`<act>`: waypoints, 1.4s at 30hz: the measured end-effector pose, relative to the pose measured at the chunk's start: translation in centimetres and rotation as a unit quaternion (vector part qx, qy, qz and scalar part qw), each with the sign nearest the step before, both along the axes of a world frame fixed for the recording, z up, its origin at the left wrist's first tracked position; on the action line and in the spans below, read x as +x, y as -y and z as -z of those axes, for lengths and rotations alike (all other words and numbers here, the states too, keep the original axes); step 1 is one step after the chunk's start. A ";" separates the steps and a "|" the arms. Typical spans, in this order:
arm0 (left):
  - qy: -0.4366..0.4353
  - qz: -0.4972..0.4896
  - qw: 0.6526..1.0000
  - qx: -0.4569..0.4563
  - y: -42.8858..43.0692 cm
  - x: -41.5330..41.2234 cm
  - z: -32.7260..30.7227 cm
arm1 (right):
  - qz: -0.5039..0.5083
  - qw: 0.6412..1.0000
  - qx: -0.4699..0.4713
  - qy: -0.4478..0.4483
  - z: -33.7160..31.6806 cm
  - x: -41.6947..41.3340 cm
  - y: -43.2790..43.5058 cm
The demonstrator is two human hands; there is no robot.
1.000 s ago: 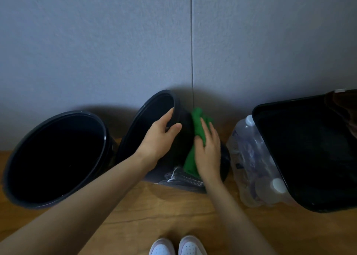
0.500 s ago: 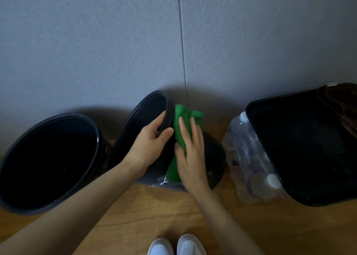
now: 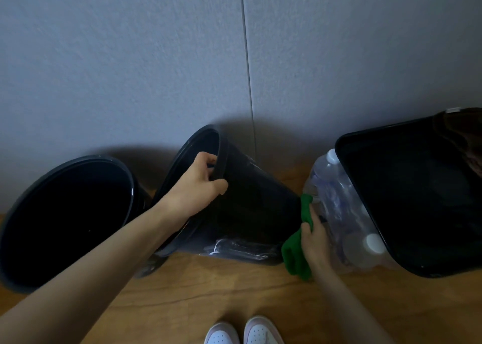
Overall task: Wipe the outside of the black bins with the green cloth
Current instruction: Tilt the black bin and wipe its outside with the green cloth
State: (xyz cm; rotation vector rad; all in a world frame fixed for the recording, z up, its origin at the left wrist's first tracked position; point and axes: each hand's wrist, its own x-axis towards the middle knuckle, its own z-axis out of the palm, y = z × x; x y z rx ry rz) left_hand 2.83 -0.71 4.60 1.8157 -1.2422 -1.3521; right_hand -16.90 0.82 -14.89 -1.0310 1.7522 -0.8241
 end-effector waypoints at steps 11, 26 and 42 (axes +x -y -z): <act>0.072 0.031 0.991 -0.111 -0.7 -0.1 1.5 | 0.018 0.981 -0.190 -0.022 -4.1 2.3 -0.4; 0.043 -0.003 0.993 -0.107 -2.7 1.5 2.9 | -0.116 0.967 -0.080 -0.211 -4.2 4.0 3.5; 0.071 0.037 0.989 -0.121 -3.4 0.8 3.0 | -0.135 0.928 -0.309 -0.160 -10.3 9.7 1.6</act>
